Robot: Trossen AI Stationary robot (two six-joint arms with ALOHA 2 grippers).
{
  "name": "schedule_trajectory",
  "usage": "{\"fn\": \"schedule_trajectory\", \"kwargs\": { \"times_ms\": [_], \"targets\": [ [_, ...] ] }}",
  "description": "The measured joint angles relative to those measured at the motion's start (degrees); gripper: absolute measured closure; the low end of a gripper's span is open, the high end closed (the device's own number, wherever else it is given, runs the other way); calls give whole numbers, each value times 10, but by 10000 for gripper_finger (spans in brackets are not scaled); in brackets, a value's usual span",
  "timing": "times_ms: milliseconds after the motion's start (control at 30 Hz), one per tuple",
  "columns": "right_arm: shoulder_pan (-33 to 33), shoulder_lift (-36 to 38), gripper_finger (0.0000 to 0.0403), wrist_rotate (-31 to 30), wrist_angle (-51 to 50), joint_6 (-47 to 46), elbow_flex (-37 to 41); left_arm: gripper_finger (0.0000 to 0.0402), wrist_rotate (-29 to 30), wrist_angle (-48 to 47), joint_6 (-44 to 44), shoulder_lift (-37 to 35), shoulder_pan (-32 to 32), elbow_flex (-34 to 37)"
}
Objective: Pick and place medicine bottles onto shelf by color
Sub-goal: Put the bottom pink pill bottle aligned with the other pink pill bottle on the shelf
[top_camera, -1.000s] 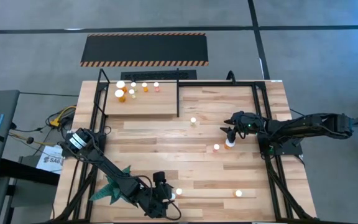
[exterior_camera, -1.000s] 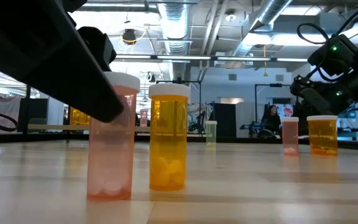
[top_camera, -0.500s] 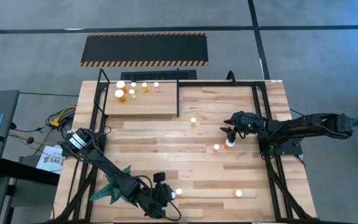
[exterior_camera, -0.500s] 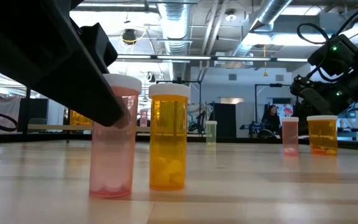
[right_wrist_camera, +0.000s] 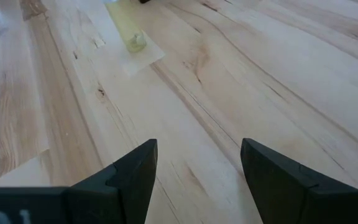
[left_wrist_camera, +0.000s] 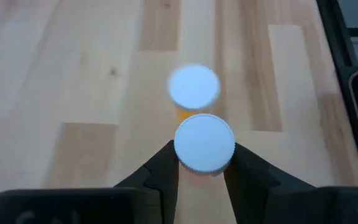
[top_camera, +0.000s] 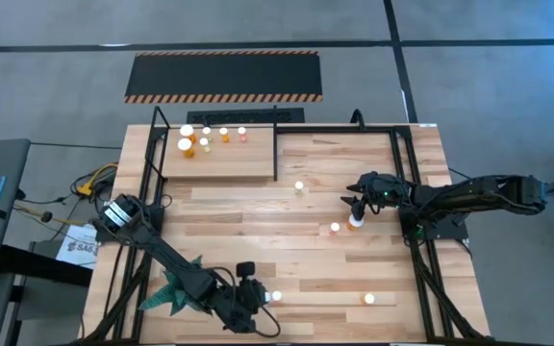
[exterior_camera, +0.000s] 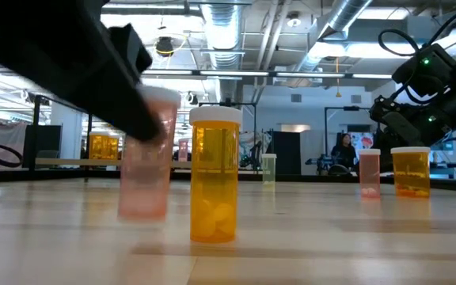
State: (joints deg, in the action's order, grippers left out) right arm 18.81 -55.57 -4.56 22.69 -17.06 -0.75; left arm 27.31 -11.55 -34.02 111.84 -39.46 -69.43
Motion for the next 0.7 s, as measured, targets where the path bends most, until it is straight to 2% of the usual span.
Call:
{"fn": "schedule_trajectory", "kwargs": {
  "times_ms": [133,367,533,700],
  "targets": [
    [0,0,147,0,0,0,0,305,28,-52,21,-39,7,0],
    [0,0,147,0,0,0,0,305,152,-165,47,-118,16,13],
    [0,0,147,0,0,0,0,305,170,-178,50,-206,54,92],
    [0,0,147,0,0,0,0,306,168,-168,48,-323,137,199]
  ]
}}
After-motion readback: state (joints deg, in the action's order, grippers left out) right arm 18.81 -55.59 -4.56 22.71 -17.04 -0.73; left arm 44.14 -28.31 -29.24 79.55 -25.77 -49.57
